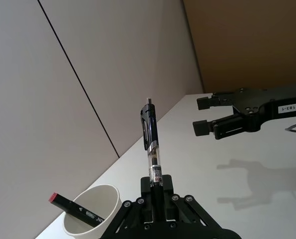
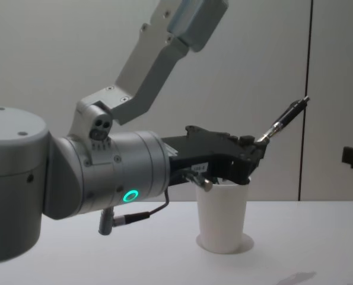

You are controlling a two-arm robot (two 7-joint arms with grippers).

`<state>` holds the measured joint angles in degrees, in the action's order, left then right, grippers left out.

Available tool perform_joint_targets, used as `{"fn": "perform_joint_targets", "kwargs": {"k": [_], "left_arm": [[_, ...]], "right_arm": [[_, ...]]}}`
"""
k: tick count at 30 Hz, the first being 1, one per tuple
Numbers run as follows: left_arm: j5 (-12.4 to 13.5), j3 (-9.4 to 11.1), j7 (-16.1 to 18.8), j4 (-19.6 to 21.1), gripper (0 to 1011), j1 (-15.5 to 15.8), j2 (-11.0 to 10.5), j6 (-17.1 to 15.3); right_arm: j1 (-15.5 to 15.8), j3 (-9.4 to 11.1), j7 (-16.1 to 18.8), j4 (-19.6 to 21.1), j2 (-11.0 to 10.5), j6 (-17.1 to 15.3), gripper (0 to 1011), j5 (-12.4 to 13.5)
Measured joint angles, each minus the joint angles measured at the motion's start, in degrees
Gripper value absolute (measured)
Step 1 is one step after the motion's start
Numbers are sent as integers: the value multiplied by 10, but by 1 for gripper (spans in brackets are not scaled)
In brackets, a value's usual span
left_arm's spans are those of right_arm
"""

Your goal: Place the pen into the pen holder.

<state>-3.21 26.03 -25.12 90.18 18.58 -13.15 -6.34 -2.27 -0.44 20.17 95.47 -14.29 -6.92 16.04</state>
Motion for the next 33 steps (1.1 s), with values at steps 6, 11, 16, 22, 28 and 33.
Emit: {"fn": "perform_joint_targets", "kwargs": {"k": [6,11,16,22,28,33], "left_arm": [[0,0,0,0,139,0,0,0],[0,0,0,0,139,0,0,0],[0,0,0,0,139,0,0,0],[0,0,0,0,139,0,0,0],[0,0,0,0,139,0,0,0],[0,0,0,0,139,0,0,0]], "right_arm": [[7,6,32,-5,-3,13,1001,54],[10,9,49,-9,-3,18,1001,88],[12,11,71,-15,-3,20,1001,134],[14,13,90,-23,-2,19,1001,180],[13,12,110,-33,2,13,1002,228],[10,7,129,-45,7,3,1002,271]]}}
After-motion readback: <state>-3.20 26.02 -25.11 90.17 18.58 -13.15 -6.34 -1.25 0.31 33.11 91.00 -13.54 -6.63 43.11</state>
